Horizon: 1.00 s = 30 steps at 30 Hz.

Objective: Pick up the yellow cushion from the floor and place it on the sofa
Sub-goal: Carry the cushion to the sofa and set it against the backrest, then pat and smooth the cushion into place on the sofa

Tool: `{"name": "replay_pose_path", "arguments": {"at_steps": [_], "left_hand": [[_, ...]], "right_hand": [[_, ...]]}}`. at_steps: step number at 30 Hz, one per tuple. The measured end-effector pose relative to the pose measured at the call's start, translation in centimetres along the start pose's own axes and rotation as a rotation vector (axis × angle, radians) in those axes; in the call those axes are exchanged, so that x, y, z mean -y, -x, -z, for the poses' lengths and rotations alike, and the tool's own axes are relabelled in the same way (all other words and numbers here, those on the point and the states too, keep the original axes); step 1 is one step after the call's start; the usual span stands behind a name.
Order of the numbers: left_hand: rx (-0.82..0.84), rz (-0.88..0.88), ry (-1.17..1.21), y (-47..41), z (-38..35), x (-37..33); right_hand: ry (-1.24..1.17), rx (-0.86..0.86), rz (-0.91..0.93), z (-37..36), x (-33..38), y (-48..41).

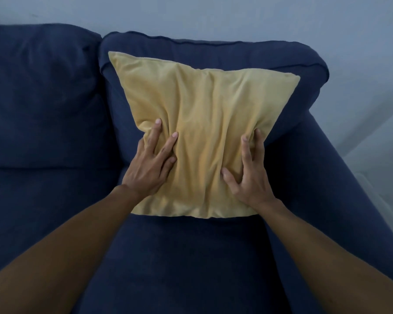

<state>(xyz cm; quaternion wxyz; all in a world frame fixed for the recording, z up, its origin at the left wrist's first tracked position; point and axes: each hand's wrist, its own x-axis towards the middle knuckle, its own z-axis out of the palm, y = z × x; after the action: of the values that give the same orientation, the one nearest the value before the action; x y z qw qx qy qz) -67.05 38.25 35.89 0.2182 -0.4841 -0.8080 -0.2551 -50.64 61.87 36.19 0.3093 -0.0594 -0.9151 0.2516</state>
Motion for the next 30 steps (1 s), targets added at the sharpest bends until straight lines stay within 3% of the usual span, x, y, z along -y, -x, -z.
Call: {"name": "replay_pose_path", "arguments": {"at_steps": [6, 14, 20, 24, 27, 30], "left_hand": [[0.083, 0.006, -0.036, 1.0, -1.8, 0.6], [0.073, 0.018, -0.017, 0.8, -0.7, 0.8], [0.178, 0.037, -0.061, 1.8, -0.9, 1.2], [0.269, 0.252, -0.180, 2.8, -0.6, 1.9], [0.214, 0.469, -0.273, 3.0, 0.5, 2.4], [0.096, 0.370, -0.286, 1.6, 1.7, 2.5]], "right_hand": [[0.041, 0.031, -0.002, -0.9, -1.4, 1.1], [0.011, -0.017, 0.009, -0.7, -1.3, 1.7], [0.039, 0.081, -0.080, -1.2, -2.4, 2.5], [0.135, 0.154, -0.163, -1.1, -3.2, 2.7], [0.220, 0.093, -0.300, -0.5, -3.3, 2.3], [0.300, 0.019, -0.214, 0.6, -2.8, 0.2]]}}
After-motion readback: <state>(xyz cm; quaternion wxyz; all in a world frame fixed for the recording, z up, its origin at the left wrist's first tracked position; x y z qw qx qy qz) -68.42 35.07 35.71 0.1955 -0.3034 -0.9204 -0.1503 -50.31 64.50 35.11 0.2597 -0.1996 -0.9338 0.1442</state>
